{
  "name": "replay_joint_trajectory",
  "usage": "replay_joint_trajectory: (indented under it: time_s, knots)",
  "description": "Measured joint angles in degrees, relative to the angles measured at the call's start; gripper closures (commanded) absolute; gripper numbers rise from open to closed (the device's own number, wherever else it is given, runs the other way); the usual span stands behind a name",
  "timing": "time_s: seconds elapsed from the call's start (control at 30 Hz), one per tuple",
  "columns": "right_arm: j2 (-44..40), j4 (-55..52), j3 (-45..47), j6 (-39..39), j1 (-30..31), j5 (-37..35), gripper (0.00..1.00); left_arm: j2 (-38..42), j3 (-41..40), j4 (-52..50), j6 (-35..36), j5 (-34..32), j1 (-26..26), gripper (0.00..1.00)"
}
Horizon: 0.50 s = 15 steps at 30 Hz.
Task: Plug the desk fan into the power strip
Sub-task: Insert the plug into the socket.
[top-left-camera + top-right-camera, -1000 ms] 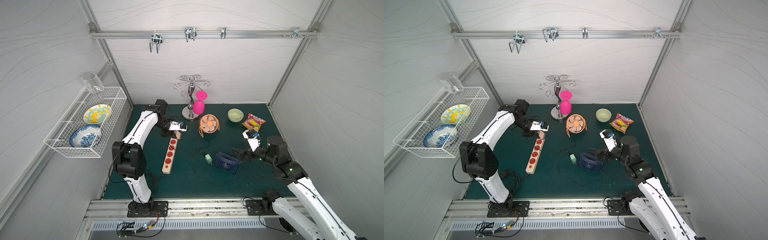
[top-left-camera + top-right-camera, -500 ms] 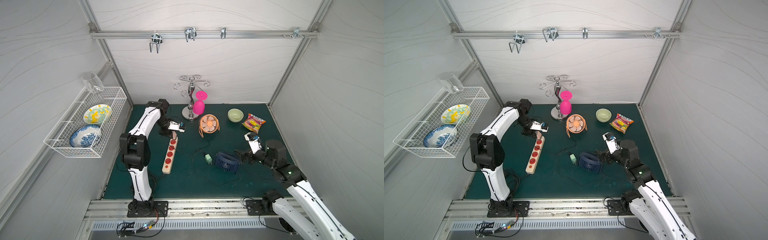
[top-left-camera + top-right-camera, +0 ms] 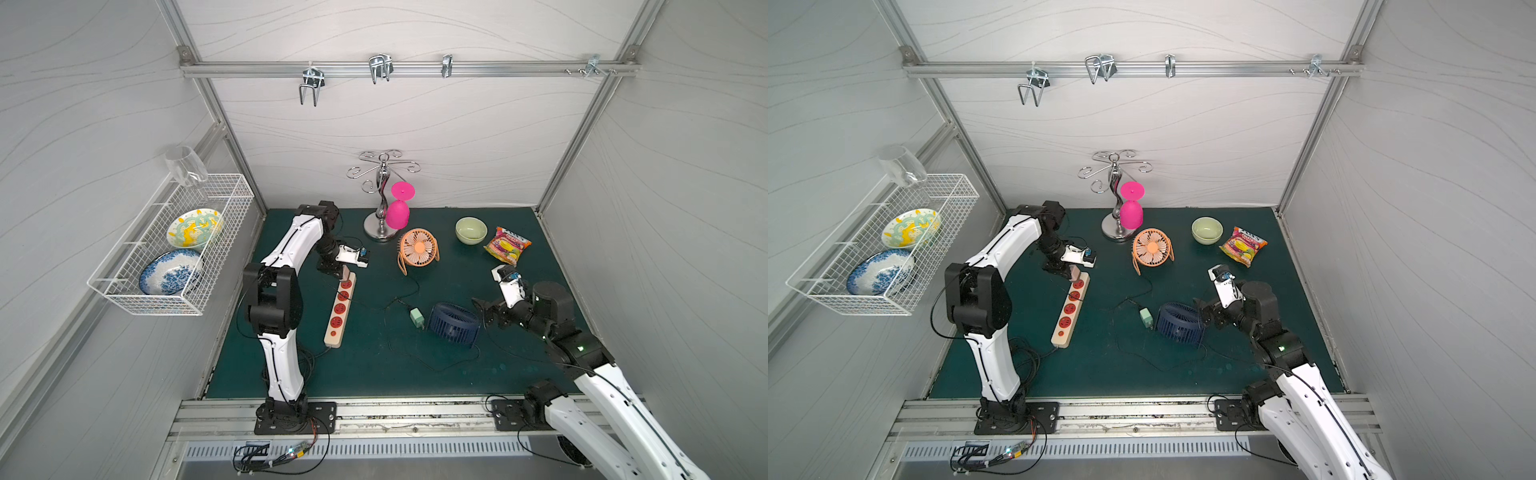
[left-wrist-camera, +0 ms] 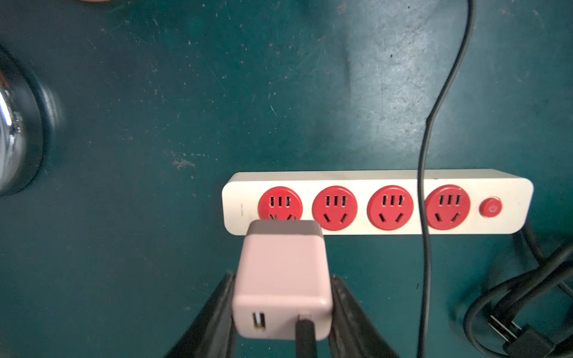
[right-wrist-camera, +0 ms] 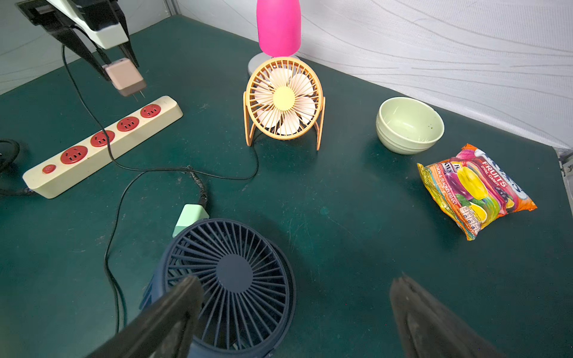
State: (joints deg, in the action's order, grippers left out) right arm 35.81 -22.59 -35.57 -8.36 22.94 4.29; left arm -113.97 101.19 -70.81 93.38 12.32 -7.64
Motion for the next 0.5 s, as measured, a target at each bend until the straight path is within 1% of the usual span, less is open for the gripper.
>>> replay_joint_trajectory:
  time_s: [0.5]
  knots:
    - [-0.4,0.3,0.1,0.0,0.0,-0.4,0.01,-1.3,-1.6,2.2,-1.8,-1.0,-1.3,1.00]
